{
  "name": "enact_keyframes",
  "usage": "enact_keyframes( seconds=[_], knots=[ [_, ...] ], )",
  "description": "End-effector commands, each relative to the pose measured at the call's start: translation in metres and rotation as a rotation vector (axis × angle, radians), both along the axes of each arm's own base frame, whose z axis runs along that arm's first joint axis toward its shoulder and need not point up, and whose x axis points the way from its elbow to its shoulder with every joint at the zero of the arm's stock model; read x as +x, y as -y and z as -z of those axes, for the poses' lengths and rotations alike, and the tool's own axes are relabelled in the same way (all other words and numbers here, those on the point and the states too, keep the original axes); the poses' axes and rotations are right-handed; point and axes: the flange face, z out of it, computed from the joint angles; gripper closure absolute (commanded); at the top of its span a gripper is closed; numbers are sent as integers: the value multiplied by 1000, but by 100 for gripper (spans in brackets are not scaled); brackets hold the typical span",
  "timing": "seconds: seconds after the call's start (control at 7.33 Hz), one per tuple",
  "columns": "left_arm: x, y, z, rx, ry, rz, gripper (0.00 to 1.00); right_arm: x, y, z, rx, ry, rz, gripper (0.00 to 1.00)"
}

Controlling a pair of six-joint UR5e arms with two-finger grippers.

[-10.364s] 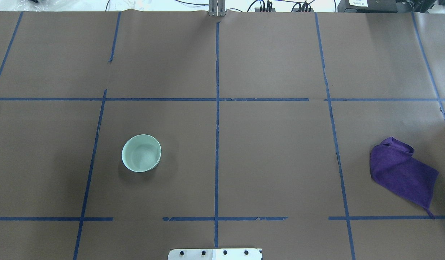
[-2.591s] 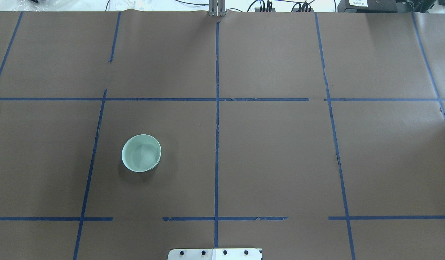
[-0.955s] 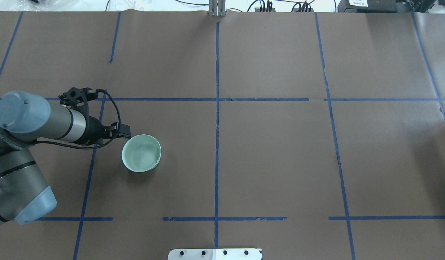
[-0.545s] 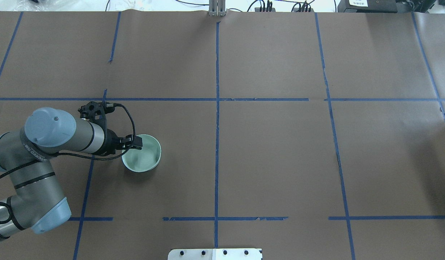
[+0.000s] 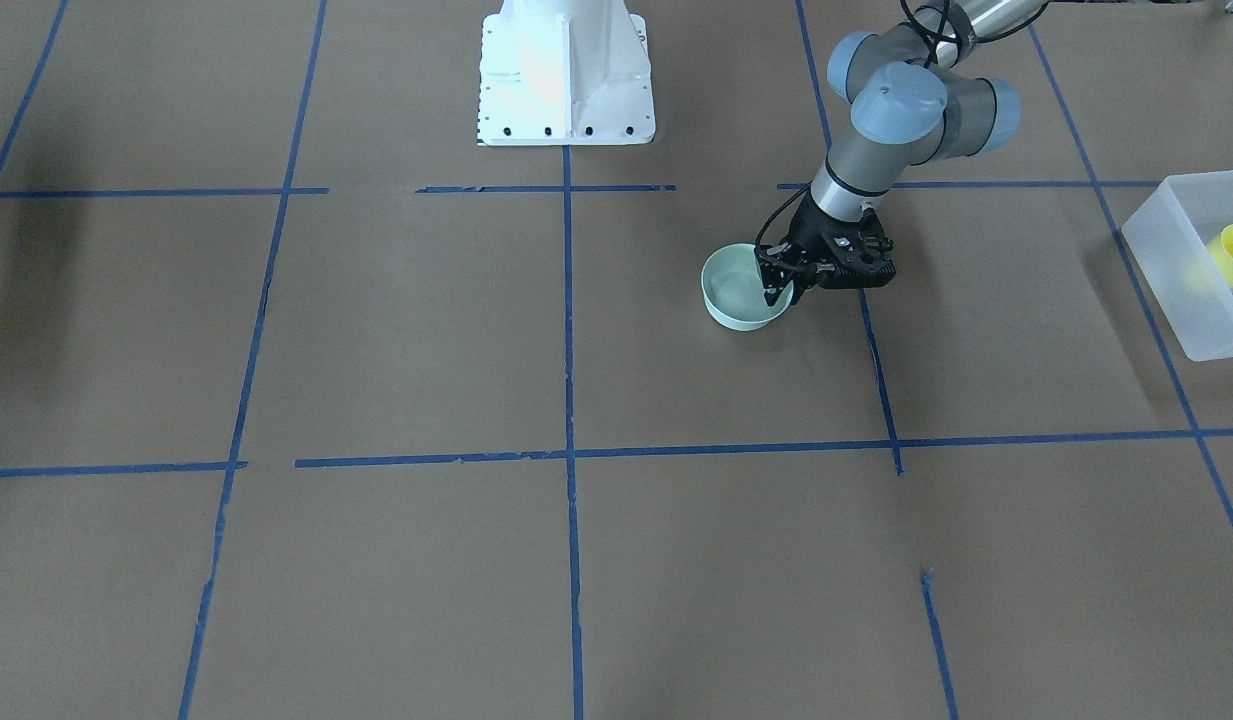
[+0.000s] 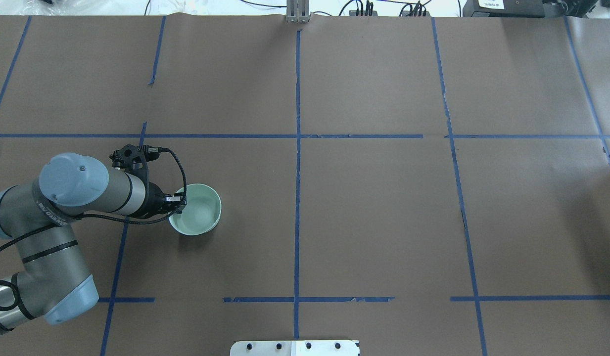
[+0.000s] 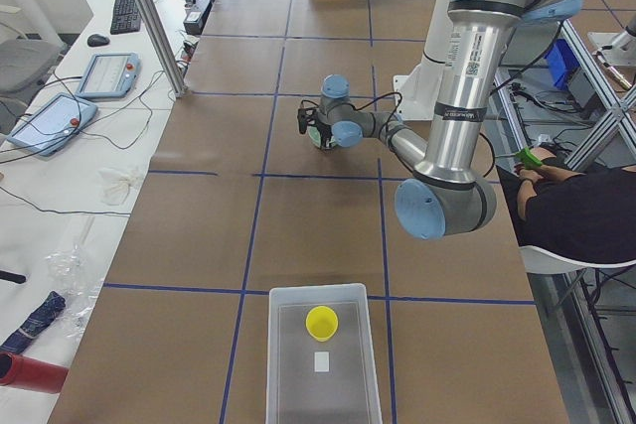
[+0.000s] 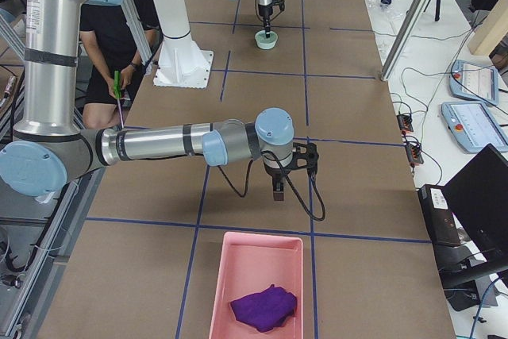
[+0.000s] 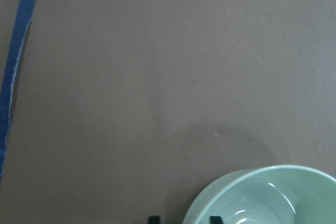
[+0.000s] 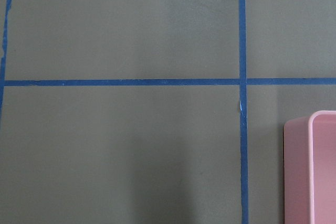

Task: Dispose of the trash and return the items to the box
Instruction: 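Lift the green bowl and carry it off the table with the left gripper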

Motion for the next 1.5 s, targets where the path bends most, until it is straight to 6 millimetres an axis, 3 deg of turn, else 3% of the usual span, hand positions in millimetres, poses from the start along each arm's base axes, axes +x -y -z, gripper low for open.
enact_keyframes(
  seconds=[0.0,0.27,0.41,0.55,0.68,0.95,1.09,1.36],
  knots=[
    [-14,-4,23,2,-8,4,100,-3,0,-1,0,-3,7,0],
    [-41,-13,69,-11,18,12,100,-4,-1,-6,-4,-11,10,0],
    [-56,-1,72,-4,22,35,100,-4,0,-18,-16,-14,18,0],
    [-93,31,71,51,33,69,100,-4,1,-27,-32,-17,19,0],
    [-127,53,67,79,32,50,100,-5,9,-39,-53,-18,20,0],
    [-163,75,57,111,40,34,100,-3,21,-51,-72,-19,18,0],
    [-180,74,33,157,87,-10,100,10,19,-62,-89,-14,-4,0],
    [-247,94,2,223,144,-21,100,28,18,-54,-69,-6,-37,0]
  ],
)
